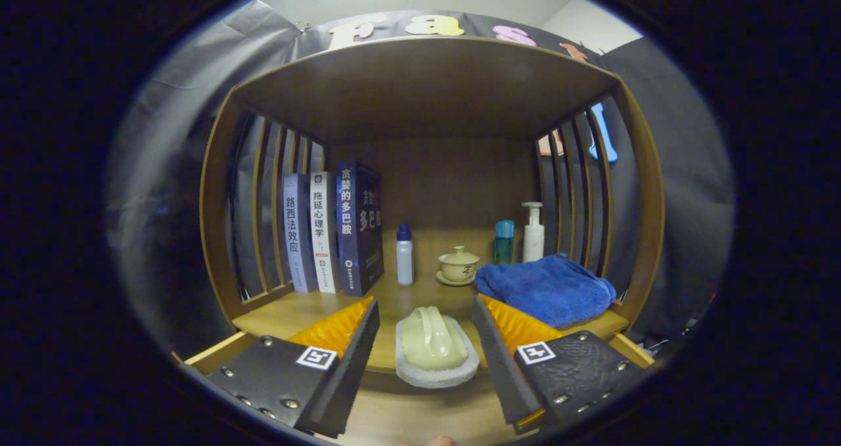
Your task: Pull open the drawer, take out the items inside it, and place them on the countertop above the cabinet.
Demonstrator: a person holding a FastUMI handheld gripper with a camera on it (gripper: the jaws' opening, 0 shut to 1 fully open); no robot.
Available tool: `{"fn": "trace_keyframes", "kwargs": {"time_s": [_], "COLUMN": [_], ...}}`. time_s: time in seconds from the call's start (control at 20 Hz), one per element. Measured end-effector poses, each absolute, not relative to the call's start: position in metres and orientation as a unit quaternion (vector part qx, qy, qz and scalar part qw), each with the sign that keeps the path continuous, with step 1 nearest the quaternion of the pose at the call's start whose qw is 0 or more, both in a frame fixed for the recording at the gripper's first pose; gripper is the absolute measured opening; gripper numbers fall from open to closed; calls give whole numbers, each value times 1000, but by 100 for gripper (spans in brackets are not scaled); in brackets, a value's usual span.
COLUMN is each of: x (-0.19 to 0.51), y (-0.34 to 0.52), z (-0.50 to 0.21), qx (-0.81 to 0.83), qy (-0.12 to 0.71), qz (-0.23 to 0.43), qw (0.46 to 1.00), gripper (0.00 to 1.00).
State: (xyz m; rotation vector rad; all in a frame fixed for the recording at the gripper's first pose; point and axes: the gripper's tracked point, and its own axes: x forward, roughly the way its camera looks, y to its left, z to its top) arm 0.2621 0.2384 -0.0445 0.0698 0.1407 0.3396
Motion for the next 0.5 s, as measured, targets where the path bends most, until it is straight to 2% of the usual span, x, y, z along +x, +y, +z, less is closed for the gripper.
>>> {"fn": "trace_keyframes", "kwargs": {"time_s": [0.5], "x": [261], "y": [240], "z": [-44], "qx": [34], "qy": [70], "qz": [172], "qw": [982], "gripper": [85]}}
